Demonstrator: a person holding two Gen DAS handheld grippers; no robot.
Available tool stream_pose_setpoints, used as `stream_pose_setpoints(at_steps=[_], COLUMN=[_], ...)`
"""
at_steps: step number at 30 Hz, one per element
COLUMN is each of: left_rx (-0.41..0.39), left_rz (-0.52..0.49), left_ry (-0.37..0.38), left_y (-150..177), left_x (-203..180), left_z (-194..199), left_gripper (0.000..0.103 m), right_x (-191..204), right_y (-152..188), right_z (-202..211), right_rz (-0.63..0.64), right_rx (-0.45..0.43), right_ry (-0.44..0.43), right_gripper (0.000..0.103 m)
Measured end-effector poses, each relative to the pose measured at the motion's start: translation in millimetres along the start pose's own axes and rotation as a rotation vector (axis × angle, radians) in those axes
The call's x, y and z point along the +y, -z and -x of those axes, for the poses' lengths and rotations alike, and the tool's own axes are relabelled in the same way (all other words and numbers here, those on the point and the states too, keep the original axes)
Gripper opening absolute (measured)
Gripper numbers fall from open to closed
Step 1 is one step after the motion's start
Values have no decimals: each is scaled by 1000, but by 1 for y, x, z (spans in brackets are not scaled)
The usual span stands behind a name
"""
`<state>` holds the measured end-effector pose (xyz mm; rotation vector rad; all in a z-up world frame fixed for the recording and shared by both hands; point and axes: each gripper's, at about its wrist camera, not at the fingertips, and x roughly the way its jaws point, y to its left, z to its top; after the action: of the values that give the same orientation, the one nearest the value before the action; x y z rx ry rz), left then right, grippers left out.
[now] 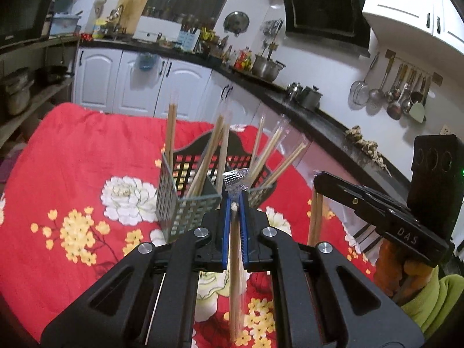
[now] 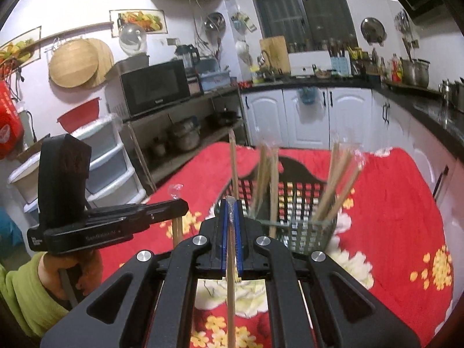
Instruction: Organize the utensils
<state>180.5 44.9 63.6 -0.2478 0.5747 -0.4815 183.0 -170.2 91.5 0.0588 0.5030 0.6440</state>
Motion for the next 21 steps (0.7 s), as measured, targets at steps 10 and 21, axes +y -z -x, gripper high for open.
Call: stream_pose_setpoints(at_steps=[10, 21], left_rx=[-83, -207], left_rz=[-36, -127], left_ry=[14, 11], left_y=[-31, -80], left_x=[-15, -44], left_z=[14, 31], left_gripper=[3, 3], right_x=[2, -4], right_y=[-33, -81], right_z=[16, 36], right_rz=[17, 68], right_rx=[-119, -287], right_ry=[17, 64], right_gripper=[5, 5])
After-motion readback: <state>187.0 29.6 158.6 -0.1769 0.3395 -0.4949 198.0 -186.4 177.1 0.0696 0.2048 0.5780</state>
